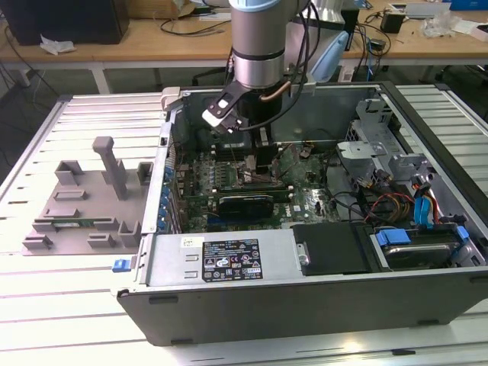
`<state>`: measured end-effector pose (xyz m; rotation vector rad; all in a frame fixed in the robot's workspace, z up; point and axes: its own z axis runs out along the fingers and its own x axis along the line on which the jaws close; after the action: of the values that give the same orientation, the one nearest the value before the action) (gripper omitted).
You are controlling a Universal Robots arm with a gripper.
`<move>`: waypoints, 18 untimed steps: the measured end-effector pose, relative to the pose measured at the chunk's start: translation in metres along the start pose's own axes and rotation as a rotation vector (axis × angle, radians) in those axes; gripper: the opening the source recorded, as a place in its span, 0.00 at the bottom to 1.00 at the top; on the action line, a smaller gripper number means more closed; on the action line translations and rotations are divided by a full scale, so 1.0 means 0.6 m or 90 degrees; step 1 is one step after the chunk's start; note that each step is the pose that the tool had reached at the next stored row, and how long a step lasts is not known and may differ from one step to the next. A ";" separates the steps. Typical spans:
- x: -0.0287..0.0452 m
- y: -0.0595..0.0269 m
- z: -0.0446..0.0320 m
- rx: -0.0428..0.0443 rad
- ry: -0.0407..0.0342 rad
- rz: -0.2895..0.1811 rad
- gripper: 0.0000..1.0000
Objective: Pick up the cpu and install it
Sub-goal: 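Place the cpu into insertion slot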
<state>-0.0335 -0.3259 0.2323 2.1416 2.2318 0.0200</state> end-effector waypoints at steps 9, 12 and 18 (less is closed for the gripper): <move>0.009 0.000 0.018 0.0000 0.0000 0.000 0.54; 0.012 -0.001 0.024 0.0000 -0.0001 0.000 0.54; 0.019 -0.002 0.037 0.0000 0.0000 0.000 0.54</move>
<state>-0.0345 -0.3149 0.2096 2.1416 2.2317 0.0200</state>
